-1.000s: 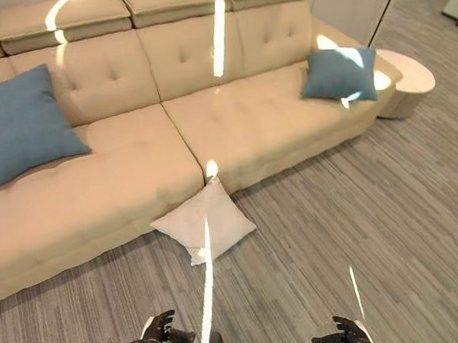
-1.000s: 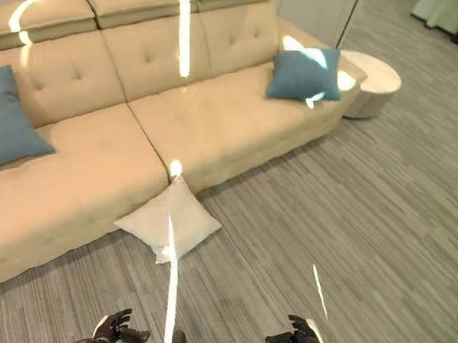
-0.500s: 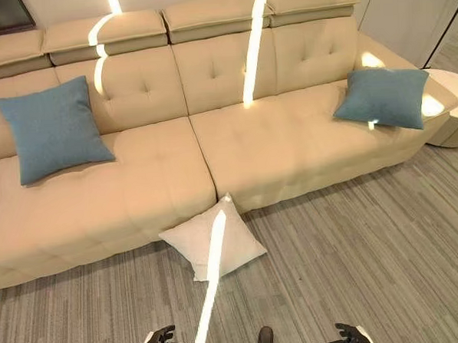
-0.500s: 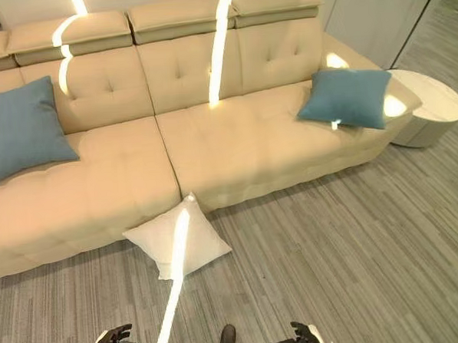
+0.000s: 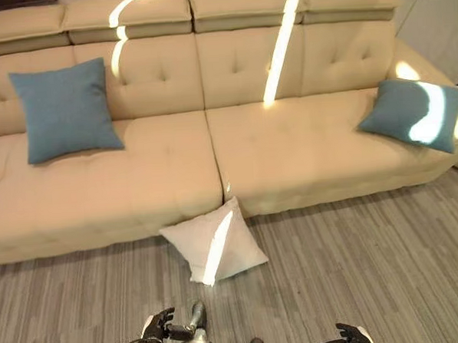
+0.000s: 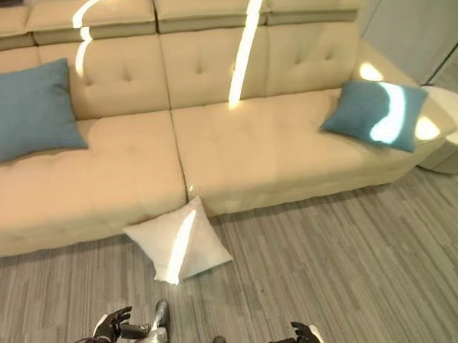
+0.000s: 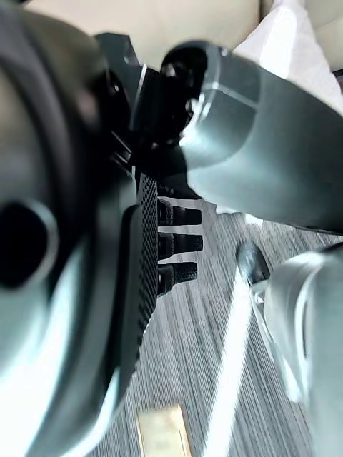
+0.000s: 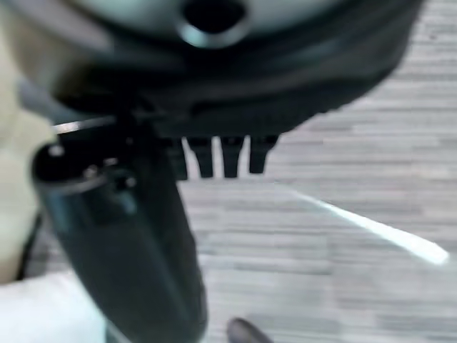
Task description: Pick up all the scattered cushions and arrange them neatly on the sofa.
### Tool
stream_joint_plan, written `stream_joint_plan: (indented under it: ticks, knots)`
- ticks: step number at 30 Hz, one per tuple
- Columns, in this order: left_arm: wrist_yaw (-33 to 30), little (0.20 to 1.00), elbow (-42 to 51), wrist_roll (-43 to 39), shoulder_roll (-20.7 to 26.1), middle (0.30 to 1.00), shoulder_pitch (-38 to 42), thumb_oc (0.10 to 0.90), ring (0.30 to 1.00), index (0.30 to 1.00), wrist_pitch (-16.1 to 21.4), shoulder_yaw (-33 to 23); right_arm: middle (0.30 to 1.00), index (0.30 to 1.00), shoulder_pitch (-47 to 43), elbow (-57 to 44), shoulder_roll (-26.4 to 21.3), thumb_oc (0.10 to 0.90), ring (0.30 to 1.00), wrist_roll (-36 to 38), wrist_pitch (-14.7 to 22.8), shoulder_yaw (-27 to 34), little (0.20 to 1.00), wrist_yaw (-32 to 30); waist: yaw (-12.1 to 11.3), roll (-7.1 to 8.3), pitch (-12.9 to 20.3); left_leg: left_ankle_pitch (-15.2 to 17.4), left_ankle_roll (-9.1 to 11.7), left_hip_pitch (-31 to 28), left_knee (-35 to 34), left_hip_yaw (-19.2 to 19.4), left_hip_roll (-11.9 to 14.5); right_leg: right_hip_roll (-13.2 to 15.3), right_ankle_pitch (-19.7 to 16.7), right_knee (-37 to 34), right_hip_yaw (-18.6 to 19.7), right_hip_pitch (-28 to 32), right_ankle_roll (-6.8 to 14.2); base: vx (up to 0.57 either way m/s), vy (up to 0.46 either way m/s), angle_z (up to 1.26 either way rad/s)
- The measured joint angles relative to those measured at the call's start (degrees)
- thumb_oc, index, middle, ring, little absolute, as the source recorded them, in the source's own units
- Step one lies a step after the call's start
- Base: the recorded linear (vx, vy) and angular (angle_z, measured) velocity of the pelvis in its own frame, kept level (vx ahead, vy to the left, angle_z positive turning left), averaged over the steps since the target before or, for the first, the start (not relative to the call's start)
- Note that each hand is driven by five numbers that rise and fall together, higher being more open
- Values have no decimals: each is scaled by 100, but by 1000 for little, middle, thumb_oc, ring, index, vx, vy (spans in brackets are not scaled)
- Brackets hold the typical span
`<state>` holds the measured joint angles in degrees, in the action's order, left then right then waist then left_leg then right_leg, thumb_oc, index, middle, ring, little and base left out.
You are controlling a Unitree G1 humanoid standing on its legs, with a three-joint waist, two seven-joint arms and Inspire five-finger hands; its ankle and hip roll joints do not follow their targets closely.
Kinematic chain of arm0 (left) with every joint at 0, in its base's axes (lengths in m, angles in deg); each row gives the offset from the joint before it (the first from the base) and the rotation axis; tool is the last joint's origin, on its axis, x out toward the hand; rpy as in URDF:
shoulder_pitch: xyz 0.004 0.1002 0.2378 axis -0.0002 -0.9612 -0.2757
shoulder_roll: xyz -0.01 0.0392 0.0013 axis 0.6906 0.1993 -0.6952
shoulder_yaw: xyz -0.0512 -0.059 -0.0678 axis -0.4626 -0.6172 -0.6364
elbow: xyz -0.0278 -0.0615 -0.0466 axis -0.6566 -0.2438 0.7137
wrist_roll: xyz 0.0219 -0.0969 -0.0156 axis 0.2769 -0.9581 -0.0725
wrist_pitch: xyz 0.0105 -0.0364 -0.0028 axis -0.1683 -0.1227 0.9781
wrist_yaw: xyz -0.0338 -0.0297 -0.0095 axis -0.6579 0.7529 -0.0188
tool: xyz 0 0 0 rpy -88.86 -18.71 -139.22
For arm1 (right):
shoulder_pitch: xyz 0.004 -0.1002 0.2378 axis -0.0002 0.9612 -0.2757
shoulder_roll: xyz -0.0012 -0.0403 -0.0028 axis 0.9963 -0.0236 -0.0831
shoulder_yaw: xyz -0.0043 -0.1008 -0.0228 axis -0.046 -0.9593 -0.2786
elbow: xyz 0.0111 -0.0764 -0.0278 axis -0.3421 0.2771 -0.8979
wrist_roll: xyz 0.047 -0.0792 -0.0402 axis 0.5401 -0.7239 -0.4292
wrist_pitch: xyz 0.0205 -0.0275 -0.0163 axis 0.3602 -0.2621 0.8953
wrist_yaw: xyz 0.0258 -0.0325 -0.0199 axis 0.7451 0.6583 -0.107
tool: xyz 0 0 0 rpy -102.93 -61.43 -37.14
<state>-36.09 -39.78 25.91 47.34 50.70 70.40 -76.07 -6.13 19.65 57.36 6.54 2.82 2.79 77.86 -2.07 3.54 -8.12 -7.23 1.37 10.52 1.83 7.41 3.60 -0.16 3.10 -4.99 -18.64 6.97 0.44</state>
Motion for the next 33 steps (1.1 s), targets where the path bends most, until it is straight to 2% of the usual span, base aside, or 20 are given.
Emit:
stream_joint_plan:
  ticks: [2,3,4,5,6,7,9,11,13,15,16,17,19,20,23,24,26,28,31,33]
  knots:
    - [-12,900,-37,45,32,900,8,800,900,900,-3,1,900,900,65,-3,64,800,900,-43,1,3,900,15,-1,137,70,94,-181,-195,-135,114,-233,270,117,277,185,-56,153,142,190,-19]
    - [-12,900,-39,45,45,900,17,800,900,900,-7,20,900,900,53,-9,81,800,900,-91,-1,2,900,68,-14,130,74,204,-343,-355,-228,168,-350,473,267,856,287,-249,294,96,254,-14]
    - [-11,900,-30,44,103,900,56,800,900,900,-7,74,900,900,-62,-33,107,800,900,-161,1,-1,900,107,-5,42,36,302,-481,-444,-231,151,-354,688,522,2289,354,-854,396,86,226,-10]
    - [-16,900,1,42,156,900,75,800,900,900,-8,80,900,900,-102,-69,138,800,900,-174,2,-10,900,107,-6,43,22,369,-573,-502,-223,148,-382,853,639,3085,434,-1255,519,78,141,1]
    - [-21,900,17,42,179,900,76,800,900,900,-7,91,900,900,-111,-75,146,800,900,-177,2,-10,900,107,-5,51,17,393,-604,-525,-221,145,-402,900,689,3310,490,-1361,563,127,60,16]
    - [-34,900,86,39,272,900,101,800,900,900,1,186,900,900,-182,-133,162,800,900,-186,15,-11,900,106,-8,72,3,477,-724,-610,-206,123,-526,1097,800,3816,631,-1773,714,148,28,24]
    - [-49,900,119,37,312,900,138,800,900,900,6,235,900,900,-272,-175,167,800,900,-189,17,-19,900,108,-3,-23,-63,518,-748,-754,-277,-19,-543,1052,812,3374,776,-1896,715,151,-14,33]
    - [-61,900,114,36,327,900,112,800,900,900,7,233,900,900,-297,-252,168,800,900,-190,33,-51,900,107,-20,-41,-76,520,-741,-860,-395,-68,-557,1005,769,2752,823,-1989,716,146,-54,19]
    - [-114,900,50,32,327,900,99,800,900,900,2,228,900,900,-363,-296,168,800,900,-189,61,-123,900,108,-3,-57,-93,553,-659,-925,-466,-165,-555,847,543,2078,1009,-2143,696,120,-66,10]
    - [-146,900,-79,34,311,900,81,800,900,900,2,223,900,900,-356,-296,179,800,900,-189,65,-128,900,107,29,-28,-115,552,-575,-939,-461,-321,-568,719,178,1442,1332,-2180,692,40,-52,49]
    - [-148,900,-95,34,320,900,72,800,900,900,4,230,900,900,-320,-284,198,800,900,-185,58,-120,900,107,88,65,-123,564,-555,-947,-427,-424,-631,738,-153,1195,1300,-2151,645,7,-93,76]
    - [-160,900,-61,34,331,900,-7,800,900,900,15,232,900,900,-250,-235,195,800,900,-189,45,-118,900,107,50,238,-129,638,-433,-1018,-411,-500,-708,810,-870,1139,1245,-2106,322,-38,-154,46]
    - [-159,900,-38,25,301,900,-123,800,900,900,14,242,900,900,-370,-257,151,800,900,-186,71,-107,900,90,-5,181,-132,788,-224,-692,-147,-544,-451,533,-1060,596,1142,-1955,232,-135,-185,17]
    - [-165,900,-27,-18,301,900,-48,800,900,900,14,239,900,900,-419,-302,114,800,900,-183,96,-104,900,65,10,195,-143,814,-183,-437,40,-674,-421,511,-1113,474,1023,-1998,177,-185,-129,47]
    - [-216,900,288,-242,305,900,183,800,900,900,67,265,900,900,-633,-366,-36,800,900,-116,101,-108,900,6,-55,151,-367,854,-86,182,448,-842,-315,421,-1201,518,798,-2350,53,-237,-120,39]
    - [-273,900,494,-365,301,900,338,800,900,900,125,291,900,900,-680,-596,-153,800,900,-39,168,-97,900,-88,-56,107,-516,855,-67,705,844,-900,-312,412,-1145,715,766,-2726,115,-177,-86,37]
    - [-319,900,865,-539,327,900,708,800,900,900,252,274,900,900,-1098,-871,-351,800,900,51,238,-63,900,-173,-34,36,-1002,880,114,1135,1033,-1001,-294,412,-1141,911,610,-3132,15,-231,-93,36]
    - [-449,900,1458,-813,418,900,905,800,900,900,318,266,900,900,-1475,-1438,-553,800,900,132,270,-66,900,-274,-34,15,-1425,885,153,1711,1358,-1078,-267,452,-1052,1347,516,-3716,-67,-148,-72,19]
    - [-631,900,1916,-1312,502,900,1239,800,900,900,584,226,900,900,-2111,-2101,-809,800,900,189,375,-136,900,-500,-37,50,-1693,931,200,2746,1782,-1106,-225,491,-948,1789,477,-4745,-80,-107,-19,6]
    - [-689,900,1706,-1547,489,900,1753,800,900,900,557,134,900,900,-2797,-2111,-800,800,900,197,432,-138,900,-645,-37,55,-2038,834,237,3010,1835,-1118,-206,484,-1071,1821,479,-4995,-60,-118,-19,3]
